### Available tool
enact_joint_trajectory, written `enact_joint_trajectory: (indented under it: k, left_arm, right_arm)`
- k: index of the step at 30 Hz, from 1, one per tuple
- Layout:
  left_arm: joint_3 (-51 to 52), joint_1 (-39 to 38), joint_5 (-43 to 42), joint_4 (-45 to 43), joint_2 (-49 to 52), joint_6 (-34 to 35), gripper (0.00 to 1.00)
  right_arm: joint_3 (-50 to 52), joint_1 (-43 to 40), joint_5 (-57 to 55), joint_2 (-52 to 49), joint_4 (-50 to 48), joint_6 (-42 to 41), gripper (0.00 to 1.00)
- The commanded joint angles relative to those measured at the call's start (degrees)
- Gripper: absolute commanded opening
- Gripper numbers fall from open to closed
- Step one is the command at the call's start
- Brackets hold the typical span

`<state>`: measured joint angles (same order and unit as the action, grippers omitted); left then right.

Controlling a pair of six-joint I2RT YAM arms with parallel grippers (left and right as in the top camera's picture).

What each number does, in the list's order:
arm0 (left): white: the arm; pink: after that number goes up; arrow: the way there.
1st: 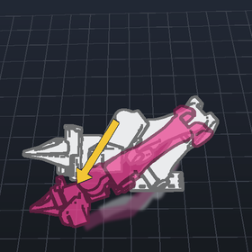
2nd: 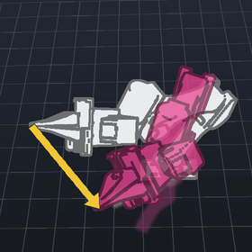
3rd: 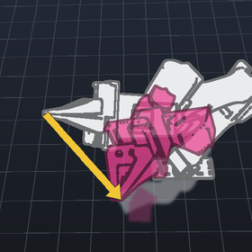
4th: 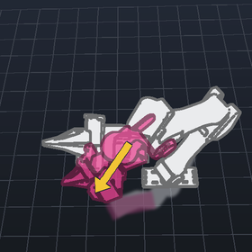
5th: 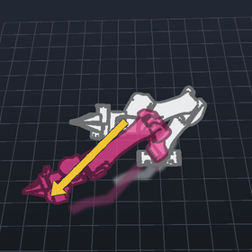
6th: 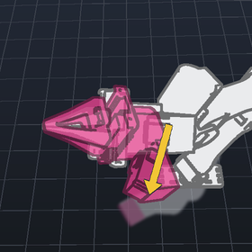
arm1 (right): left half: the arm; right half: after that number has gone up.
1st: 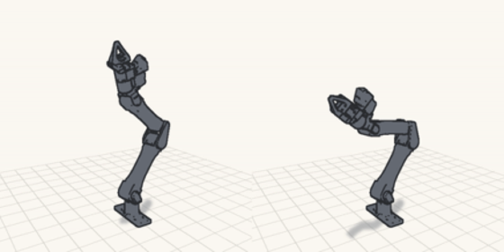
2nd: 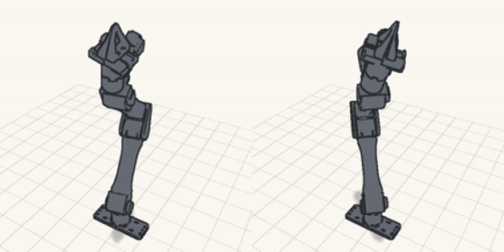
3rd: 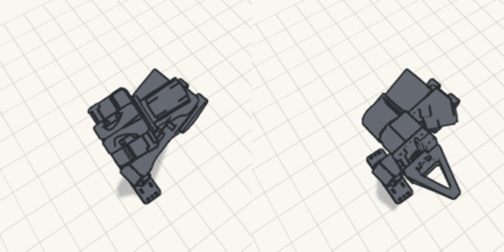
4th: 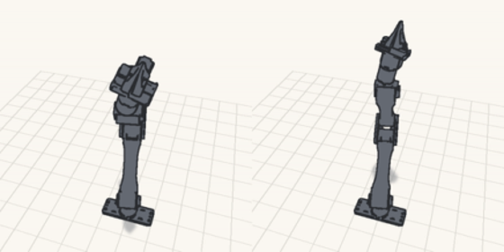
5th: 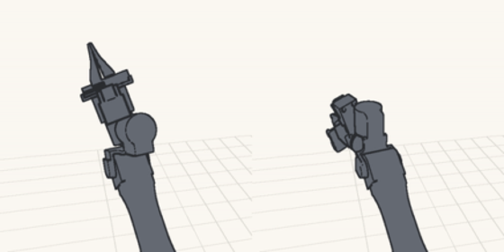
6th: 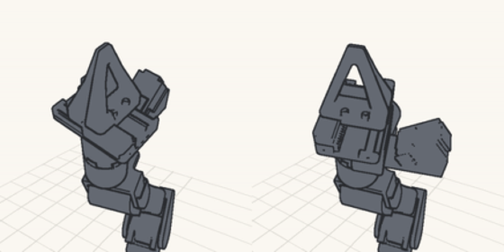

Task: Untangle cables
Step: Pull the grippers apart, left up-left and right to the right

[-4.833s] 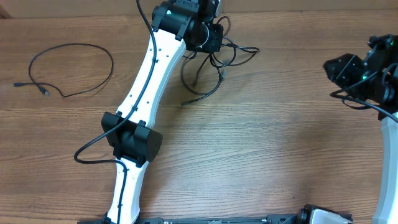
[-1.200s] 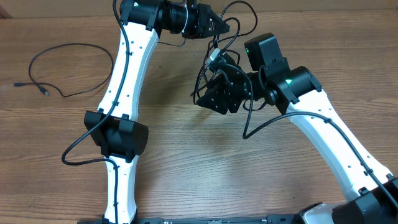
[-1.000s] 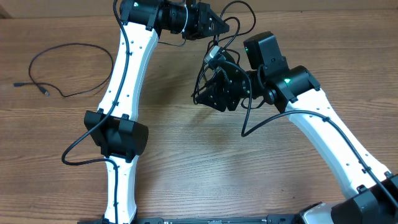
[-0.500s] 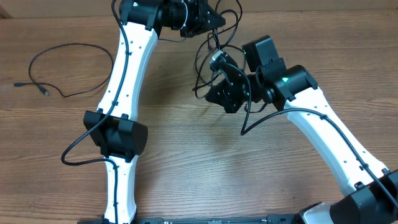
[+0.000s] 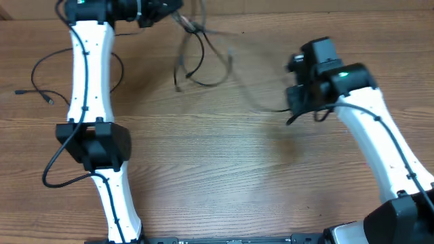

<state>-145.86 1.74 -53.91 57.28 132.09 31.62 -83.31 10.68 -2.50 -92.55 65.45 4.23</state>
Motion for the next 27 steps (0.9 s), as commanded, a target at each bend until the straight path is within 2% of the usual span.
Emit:
enact_joint_trajectory:
  k: [1,4,7,11,14,16,18,21,24,27]
  left_arm:
    - [-0.55,2.21,-4.61,-0.37,-2.03,0.55,0.05]
    - [-0.55,3.48,-4.92,-0.37,-2.03,0.55,0.04]
    - [-0.55,4.02,-6.27,-0.63,-2.03,0.55,0.04]
    - [-0.55,4.24,-10.73,-3.96,-2.36,-0.74,0.04]
    - [-0.55,4.04,-8.79,-3.28,-3.89,-3.28,0.04]
    - [-0.55,3.58,-2.19,0.52,-5.20,-5.01,0.04]
    - [-0.55,3.04,8.98,5.44,-6.51,-6.21,0.04]
    - [-0.55,1.84,34.07,12.90,-8.15,-6.32,0.04]
    - [-0.52,0.35,52.26,15.41,-8.26,-6.32,0.04]
    - [-0.52,-0.98,54.95,13.77,-7.08,-6.34,0.04]
  right_arm:
    - [-0.63,-7.72,-8.22,-0.37,-0.68,-5.99,0.04]
    - [-0.63,-14.16,-8.15,-0.39,-1.70,-7.48,0.04]
    - [-0.63,-19.04,-2.95,-0.39,-2.82,-7.85,0.04]
    - [-0.63,-22.10,-0.37,-0.39,-4.09,-7.63,0.04]
    - [-0.63,-22.43,-0.37,-0.79,-5.42,-7.67,0.04]
    - [-0.63,-22.43,-0.37,-1.01,-5.99,-7.67,0.04]
    - [-0.63,-22.43,-0.35,-1.03,-5.99,-8.35,0.04]
    - [-0.63,-22.21,0.63,-1.03,-5.44,-9.81,0.04]
    - [-0.63,-21.90,3.37,-1.03,-5.38,-9.84,0.04]
    - [-0.63,-21.88,6.60,-1.03,-5.42,-9.84,0.04]
